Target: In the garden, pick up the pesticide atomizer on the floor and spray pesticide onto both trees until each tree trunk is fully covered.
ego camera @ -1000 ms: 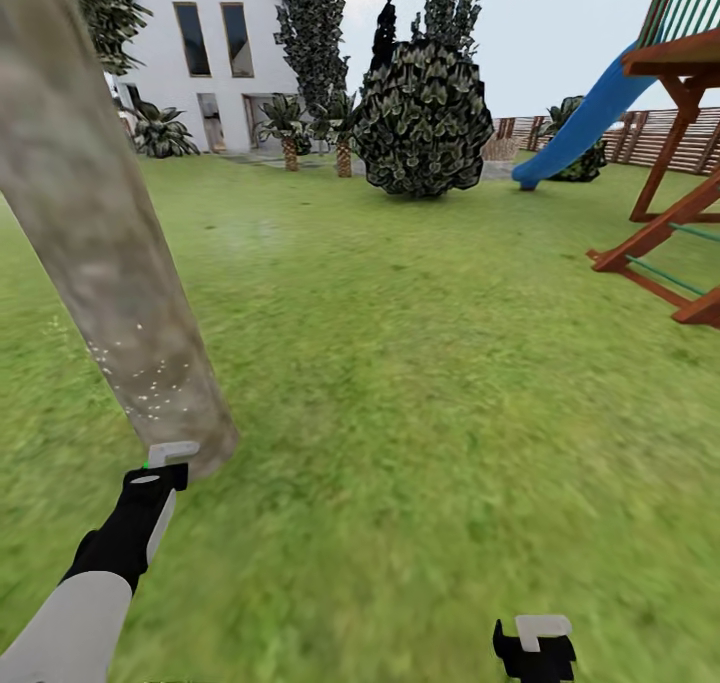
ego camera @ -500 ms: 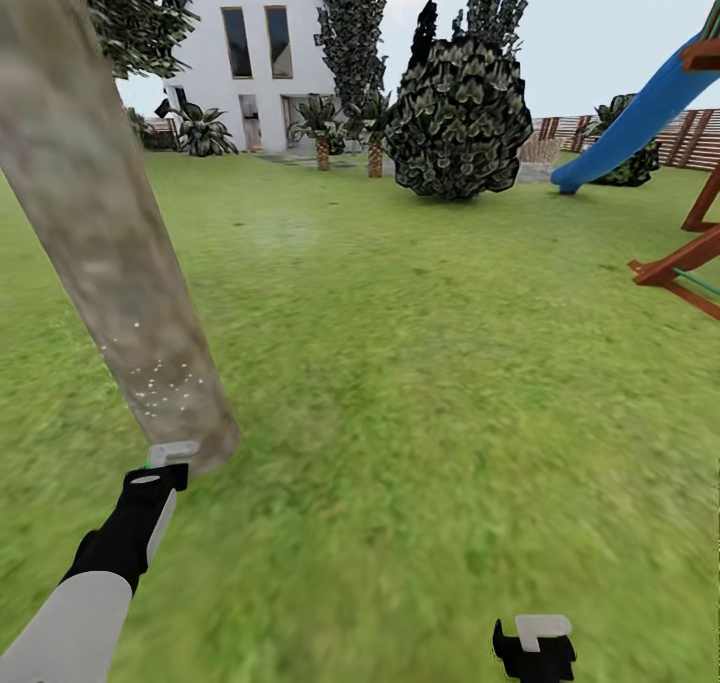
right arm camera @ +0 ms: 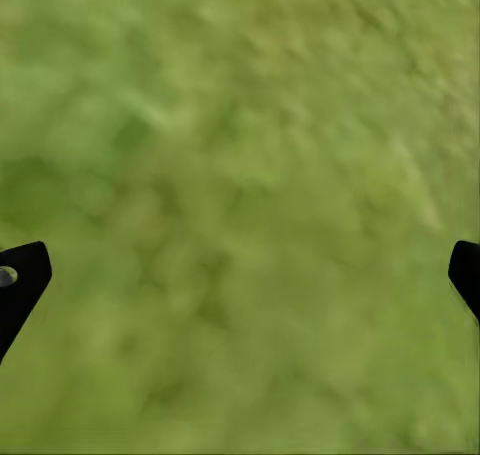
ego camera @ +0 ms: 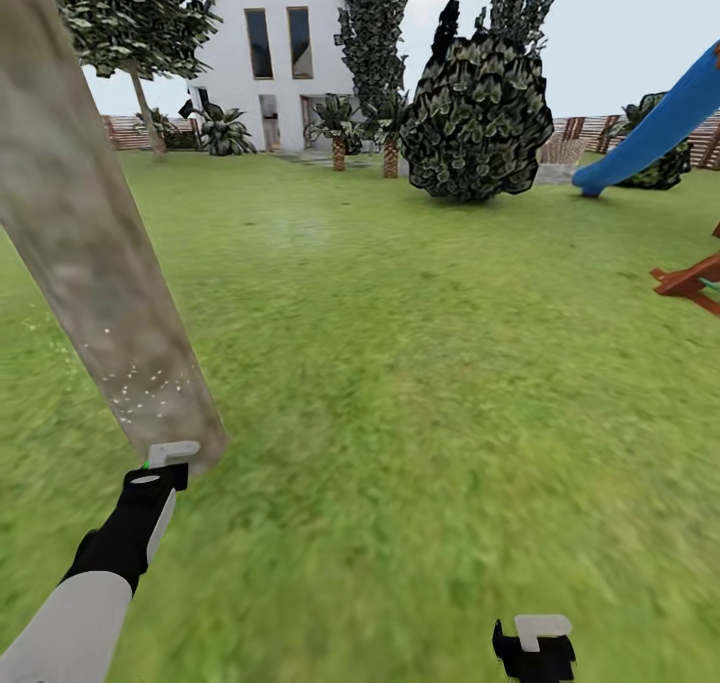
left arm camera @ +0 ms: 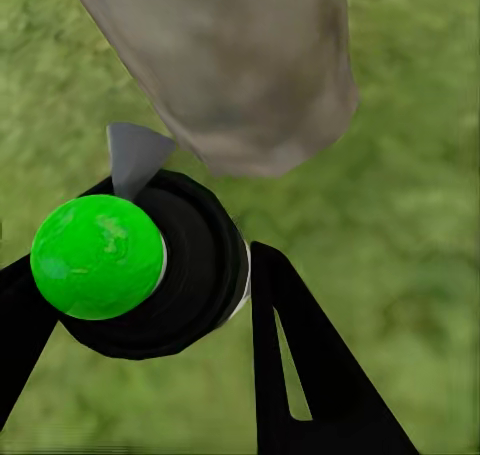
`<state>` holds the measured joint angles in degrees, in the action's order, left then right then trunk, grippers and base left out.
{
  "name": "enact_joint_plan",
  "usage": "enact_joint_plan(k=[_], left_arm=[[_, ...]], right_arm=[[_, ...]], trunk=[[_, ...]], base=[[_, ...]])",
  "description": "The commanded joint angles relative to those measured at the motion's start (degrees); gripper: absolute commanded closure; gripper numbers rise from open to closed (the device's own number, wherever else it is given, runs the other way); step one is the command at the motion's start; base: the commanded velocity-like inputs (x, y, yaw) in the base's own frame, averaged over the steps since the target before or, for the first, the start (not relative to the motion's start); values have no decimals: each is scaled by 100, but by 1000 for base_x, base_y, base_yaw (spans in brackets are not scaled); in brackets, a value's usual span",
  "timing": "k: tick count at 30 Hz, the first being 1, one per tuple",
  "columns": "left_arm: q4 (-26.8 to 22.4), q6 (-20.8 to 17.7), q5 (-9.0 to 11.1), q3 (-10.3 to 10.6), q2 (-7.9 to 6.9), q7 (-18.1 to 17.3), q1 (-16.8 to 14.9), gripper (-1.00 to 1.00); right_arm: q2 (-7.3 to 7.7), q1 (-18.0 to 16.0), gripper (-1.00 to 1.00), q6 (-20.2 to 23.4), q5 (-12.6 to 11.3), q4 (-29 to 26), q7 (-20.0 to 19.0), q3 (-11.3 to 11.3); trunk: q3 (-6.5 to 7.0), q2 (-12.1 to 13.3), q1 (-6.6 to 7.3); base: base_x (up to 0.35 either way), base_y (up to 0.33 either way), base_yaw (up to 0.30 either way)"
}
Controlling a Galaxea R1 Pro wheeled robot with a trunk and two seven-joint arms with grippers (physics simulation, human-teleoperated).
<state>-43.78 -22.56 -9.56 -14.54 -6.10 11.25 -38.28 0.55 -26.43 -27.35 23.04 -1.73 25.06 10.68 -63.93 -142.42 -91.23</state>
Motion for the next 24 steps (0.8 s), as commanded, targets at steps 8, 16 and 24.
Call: enact_joint_plan(k=[8,16,24], left_arm=[[-5,-37,-65,-5,3,-9,-4,100],[0,-37,-63,-5,3,-9,-4,100],[0,-37,-59,-5,3,-9,-4,100]], right_arm=[[-2,-2,-100,-16,60,6,16,48],[-2,-2,-100,-16,60,6,16,48],[-2,-2,-100,-16,60,6,16,48]], trunk=[[-5,-2,0],[-5,-2,0],[-5,-2,0]], base=[[160,-260,276],[184,-237,276],[212,-209,276]])
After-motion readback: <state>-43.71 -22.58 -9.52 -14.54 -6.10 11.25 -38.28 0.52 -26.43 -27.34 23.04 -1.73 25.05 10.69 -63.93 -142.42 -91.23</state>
